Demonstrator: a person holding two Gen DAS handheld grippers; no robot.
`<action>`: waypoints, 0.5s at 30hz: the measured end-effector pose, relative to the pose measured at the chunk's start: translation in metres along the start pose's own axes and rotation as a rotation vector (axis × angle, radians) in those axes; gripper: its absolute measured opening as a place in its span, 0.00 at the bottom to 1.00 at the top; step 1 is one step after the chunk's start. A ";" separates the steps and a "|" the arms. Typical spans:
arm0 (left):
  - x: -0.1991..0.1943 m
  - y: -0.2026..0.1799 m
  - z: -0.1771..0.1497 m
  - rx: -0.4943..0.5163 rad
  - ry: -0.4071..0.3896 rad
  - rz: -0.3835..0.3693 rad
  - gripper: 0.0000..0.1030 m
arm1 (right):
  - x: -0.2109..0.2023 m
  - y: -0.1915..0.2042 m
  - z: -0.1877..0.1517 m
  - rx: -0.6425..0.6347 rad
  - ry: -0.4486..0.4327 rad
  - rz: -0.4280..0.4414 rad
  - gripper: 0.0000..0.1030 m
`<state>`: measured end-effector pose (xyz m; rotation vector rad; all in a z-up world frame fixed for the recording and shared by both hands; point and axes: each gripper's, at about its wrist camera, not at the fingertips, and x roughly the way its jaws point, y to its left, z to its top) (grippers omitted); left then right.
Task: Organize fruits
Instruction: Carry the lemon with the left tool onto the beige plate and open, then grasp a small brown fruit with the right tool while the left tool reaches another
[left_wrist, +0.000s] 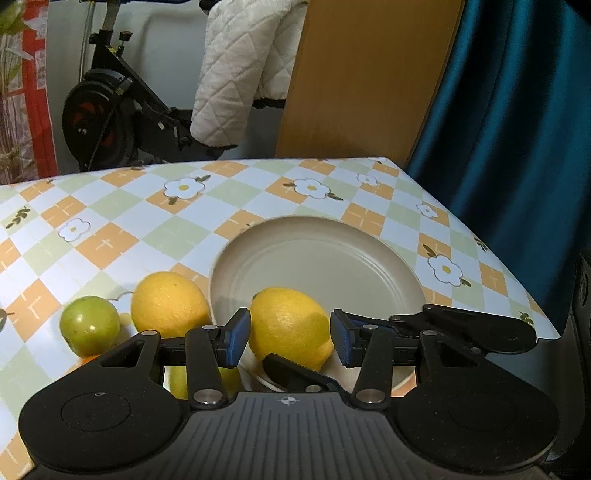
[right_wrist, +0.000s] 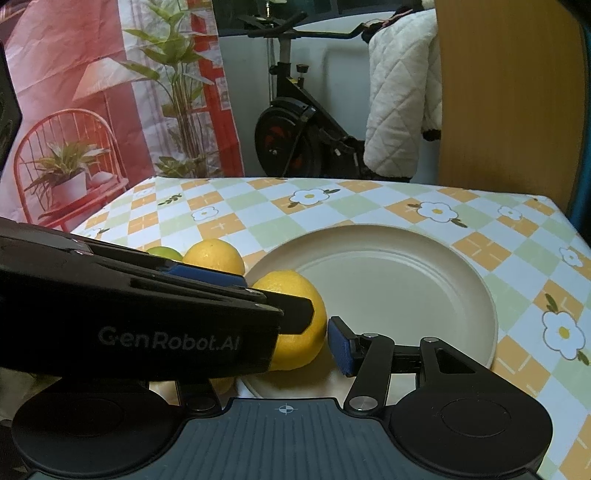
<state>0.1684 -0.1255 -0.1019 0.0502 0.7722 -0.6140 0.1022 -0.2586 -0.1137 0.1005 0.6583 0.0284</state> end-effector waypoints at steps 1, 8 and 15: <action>-0.002 0.001 0.001 -0.003 -0.006 0.005 0.49 | -0.001 0.000 0.000 0.001 -0.002 -0.004 0.51; -0.020 0.011 0.000 -0.030 -0.048 0.031 0.48 | -0.018 -0.005 -0.002 0.053 -0.042 -0.033 0.54; -0.048 0.016 -0.013 -0.035 -0.088 0.075 0.48 | -0.046 0.001 -0.008 0.057 -0.094 -0.031 0.54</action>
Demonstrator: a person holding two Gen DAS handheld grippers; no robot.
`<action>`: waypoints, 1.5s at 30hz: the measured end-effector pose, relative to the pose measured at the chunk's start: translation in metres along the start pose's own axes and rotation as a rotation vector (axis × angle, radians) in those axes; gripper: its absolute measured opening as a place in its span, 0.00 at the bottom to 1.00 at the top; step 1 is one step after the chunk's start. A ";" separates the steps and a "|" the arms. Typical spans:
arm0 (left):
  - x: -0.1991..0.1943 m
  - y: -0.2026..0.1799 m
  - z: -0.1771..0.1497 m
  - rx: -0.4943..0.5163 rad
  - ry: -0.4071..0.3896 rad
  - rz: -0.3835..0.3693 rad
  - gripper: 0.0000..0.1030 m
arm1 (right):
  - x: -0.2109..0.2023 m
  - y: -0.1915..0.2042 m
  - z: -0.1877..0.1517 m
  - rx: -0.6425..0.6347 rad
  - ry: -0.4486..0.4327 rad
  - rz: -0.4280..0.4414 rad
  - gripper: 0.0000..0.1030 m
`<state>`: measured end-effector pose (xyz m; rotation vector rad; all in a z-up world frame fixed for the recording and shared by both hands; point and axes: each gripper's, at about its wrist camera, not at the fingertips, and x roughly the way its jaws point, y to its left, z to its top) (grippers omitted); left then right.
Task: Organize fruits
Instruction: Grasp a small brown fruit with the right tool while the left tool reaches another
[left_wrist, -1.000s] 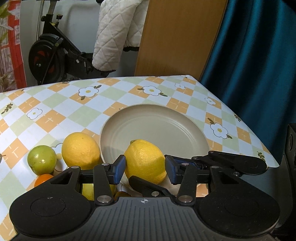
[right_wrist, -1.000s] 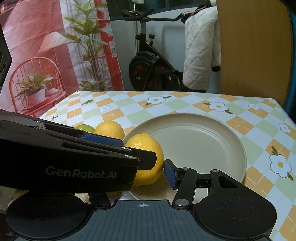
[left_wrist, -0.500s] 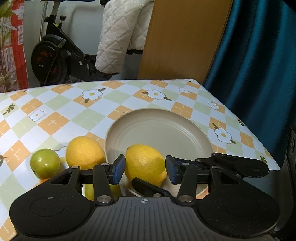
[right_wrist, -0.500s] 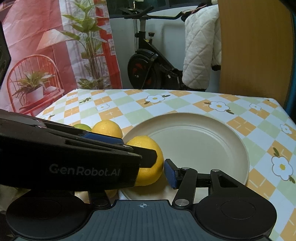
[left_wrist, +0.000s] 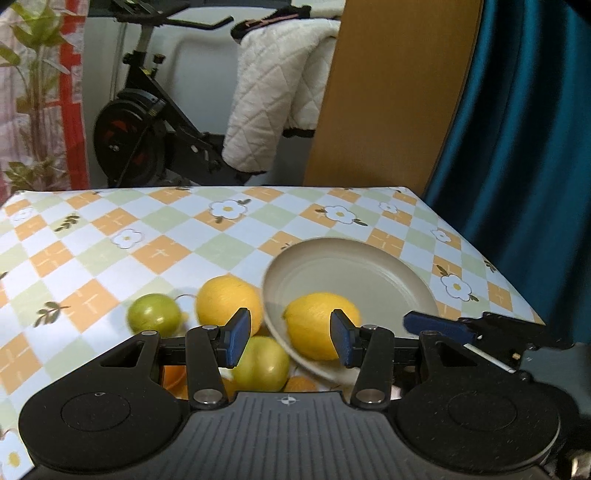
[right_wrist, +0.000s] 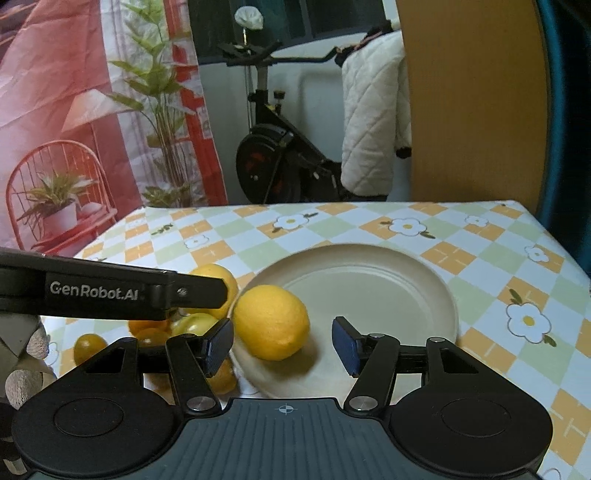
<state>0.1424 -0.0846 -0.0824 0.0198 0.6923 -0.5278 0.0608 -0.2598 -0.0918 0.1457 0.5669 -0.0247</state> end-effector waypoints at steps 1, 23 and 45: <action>-0.004 0.001 -0.002 -0.001 -0.006 0.010 0.48 | -0.004 0.001 -0.001 -0.003 -0.006 0.004 0.54; -0.042 0.013 -0.047 -0.012 -0.014 0.104 0.48 | -0.032 0.053 -0.039 -0.144 0.068 0.079 0.48; -0.036 0.016 -0.059 -0.043 0.016 0.084 0.42 | -0.022 0.057 -0.052 -0.181 0.167 0.125 0.33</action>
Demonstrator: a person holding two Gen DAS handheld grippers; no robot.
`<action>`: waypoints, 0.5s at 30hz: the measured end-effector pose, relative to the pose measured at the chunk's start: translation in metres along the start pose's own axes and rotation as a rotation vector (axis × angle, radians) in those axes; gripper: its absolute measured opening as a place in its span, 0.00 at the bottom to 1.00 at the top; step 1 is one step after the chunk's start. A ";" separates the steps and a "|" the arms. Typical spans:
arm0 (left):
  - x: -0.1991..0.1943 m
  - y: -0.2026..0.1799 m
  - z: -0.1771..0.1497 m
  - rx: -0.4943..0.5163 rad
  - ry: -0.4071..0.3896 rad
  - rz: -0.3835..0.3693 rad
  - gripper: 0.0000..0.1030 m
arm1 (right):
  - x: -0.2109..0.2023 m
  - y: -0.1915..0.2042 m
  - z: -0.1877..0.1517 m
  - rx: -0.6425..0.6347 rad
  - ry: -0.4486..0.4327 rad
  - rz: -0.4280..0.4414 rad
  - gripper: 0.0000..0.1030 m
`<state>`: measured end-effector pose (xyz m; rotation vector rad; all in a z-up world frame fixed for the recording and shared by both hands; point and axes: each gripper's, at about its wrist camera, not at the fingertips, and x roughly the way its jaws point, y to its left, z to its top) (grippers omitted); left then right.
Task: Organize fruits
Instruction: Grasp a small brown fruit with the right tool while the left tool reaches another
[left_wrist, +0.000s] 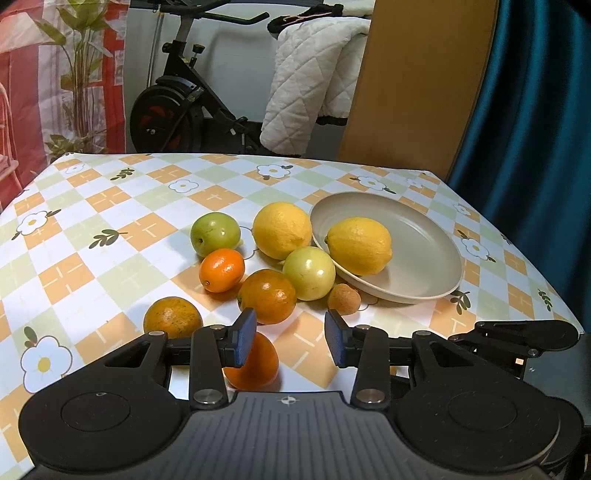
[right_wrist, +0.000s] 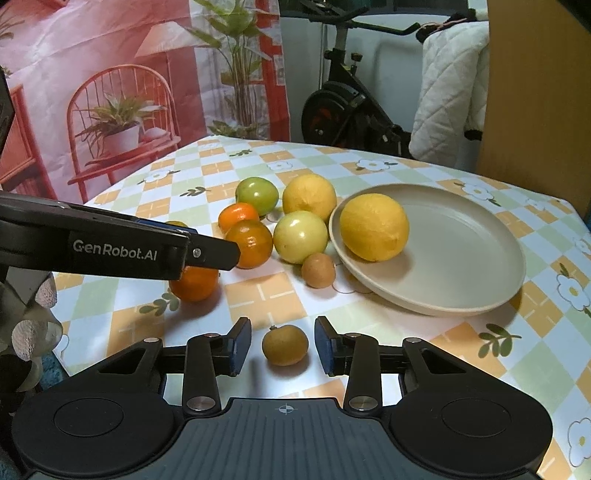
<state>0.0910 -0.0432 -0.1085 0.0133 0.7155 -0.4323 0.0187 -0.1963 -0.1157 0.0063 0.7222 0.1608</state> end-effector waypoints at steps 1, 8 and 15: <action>0.000 0.000 0.000 0.000 0.000 0.000 0.42 | 0.000 0.000 0.000 -0.001 0.002 0.001 0.33; 0.000 -0.001 0.000 0.006 0.000 0.001 0.42 | 0.005 0.000 -0.003 -0.002 0.011 -0.004 0.31; 0.001 -0.002 0.000 0.013 0.002 0.000 0.42 | 0.008 -0.001 -0.005 -0.005 0.020 -0.010 0.28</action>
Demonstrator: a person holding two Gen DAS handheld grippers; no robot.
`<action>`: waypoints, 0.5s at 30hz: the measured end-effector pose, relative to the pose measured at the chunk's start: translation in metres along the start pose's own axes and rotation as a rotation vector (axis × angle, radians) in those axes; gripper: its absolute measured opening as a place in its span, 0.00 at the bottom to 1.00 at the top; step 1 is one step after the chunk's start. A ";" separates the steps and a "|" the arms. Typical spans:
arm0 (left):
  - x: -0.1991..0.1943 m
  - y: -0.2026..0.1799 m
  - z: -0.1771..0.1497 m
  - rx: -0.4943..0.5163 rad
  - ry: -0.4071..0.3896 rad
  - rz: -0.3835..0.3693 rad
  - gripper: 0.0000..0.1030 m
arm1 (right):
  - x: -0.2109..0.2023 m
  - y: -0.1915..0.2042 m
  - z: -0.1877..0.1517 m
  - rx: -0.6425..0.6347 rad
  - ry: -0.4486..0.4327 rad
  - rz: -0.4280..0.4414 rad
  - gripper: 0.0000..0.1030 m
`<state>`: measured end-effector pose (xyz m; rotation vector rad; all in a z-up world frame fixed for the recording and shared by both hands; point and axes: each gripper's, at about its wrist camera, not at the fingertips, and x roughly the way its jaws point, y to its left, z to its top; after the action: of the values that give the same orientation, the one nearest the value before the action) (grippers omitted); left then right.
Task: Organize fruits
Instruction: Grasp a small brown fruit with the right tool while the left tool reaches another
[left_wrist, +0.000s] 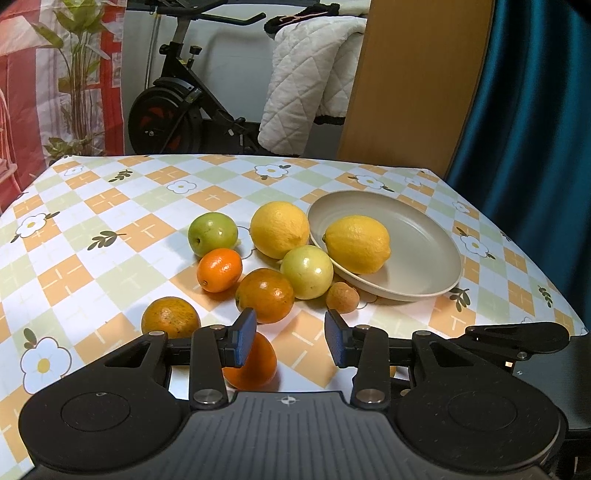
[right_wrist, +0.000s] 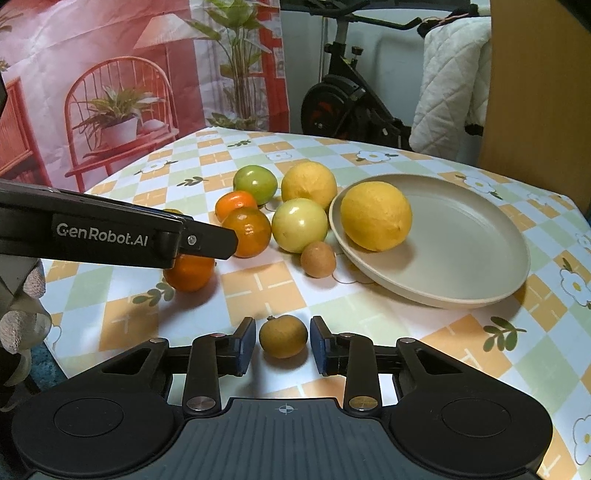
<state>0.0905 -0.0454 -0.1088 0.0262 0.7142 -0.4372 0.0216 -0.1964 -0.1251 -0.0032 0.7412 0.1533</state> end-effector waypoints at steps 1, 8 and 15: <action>0.000 0.000 0.000 0.001 0.000 -0.001 0.42 | 0.000 0.000 0.000 0.000 0.001 0.000 0.27; 0.000 -0.002 -0.002 0.017 0.003 -0.023 0.41 | 0.001 -0.002 -0.001 0.001 -0.004 -0.003 0.25; 0.005 -0.009 -0.005 0.037 0.023 -0.059 0.33 | -0.003 -0.011 -0.001 0.014 -0.022 -0.026 0.25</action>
<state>0.0869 -0.0546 -0.1144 0.0453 0.7311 -0.5070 0.0199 -0.2079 -0.1244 0.0023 0.7196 0.1236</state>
